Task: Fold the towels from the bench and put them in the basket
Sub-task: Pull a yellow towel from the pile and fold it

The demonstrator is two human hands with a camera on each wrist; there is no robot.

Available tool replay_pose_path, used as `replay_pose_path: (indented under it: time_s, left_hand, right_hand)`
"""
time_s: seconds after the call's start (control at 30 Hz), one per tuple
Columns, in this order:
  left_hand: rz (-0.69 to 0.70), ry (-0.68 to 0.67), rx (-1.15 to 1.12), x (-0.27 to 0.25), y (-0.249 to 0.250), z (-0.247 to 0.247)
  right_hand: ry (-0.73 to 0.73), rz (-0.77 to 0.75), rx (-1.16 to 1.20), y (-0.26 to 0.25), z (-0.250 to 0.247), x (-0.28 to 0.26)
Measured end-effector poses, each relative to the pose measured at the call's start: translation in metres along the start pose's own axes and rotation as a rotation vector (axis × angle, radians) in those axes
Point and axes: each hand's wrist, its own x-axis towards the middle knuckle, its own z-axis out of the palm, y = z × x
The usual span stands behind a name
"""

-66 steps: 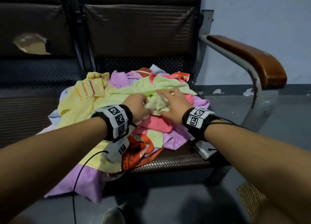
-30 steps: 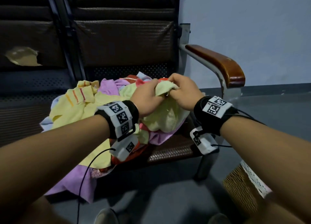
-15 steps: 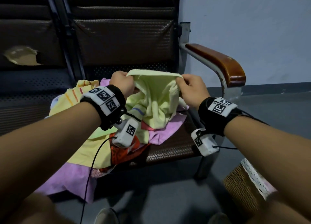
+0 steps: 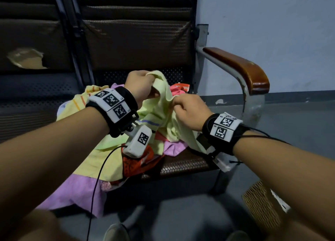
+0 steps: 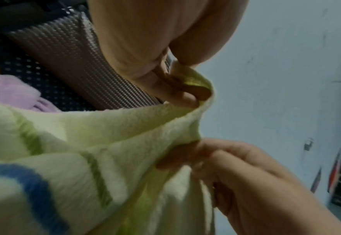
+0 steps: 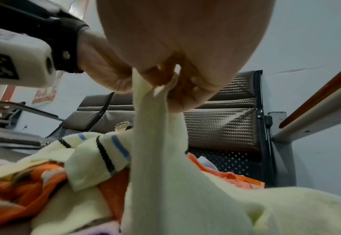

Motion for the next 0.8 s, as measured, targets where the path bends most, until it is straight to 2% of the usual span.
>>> replay_pose_path:
  time_s: [0.07, 0.13, 0.27, 0.37, 0.47, 0.6, 0.7, 0.77, 0.8]
  left_hand:
    - [0.014, -0.060, -0.001, -0.005, 0.003, 0.004]
    - [-0.006, -0.096, -0.049, -0.010, 0.006, 0.009]
    - [0.017, -0.071, -0.164, -0.012, 0.011, 0.012]
    - [0.017, -0.056, -0.254, -0.008, 0.012, 0.007]
    - [-0.027, -0.075, -0.309, -0.008, 0.010, 0.004]
    - [-0.032, -0.063, -0.272, -0.006, 0.005, 0.001]
    - [-0.032, 0.006, -0.238, 0.000, 0.001, -0.006]
    - [-0.059, 0.003, -0.229, 0.000, -0.003, -0.008]
    - [-0.071, -0.020, -0.219, -0.001, -0.005, -0.008]
  right_hand:
    - [0.109, 0.070, 0.014, -0.002, 0.005, 0.006]
    - [0.157, 0.135, 0.052, -0.005, 0.009, 0.012]
    - [-0.055, 0.159, 0.341, -0.008, 0.021, 0.015]
    - [-0.168, 0.178, 0.347, -0.010, 0.033, 0.011]
    - [-0.160, 0.216, 0.444, -0.012, 0.036, 0.012]
    - [-0.146, 0.258, 0.301, -0.007, 0.035, 0.017]
    - [-0.147, 0.314, 0.494, -0.006, 0.029, 0.016]
    - [-0.120, 0.342, 0.695, -0.007, 0.028, 0.014]
    - [-0.128, 0.367, 0.719, -0.008, 0.029, 0.013]
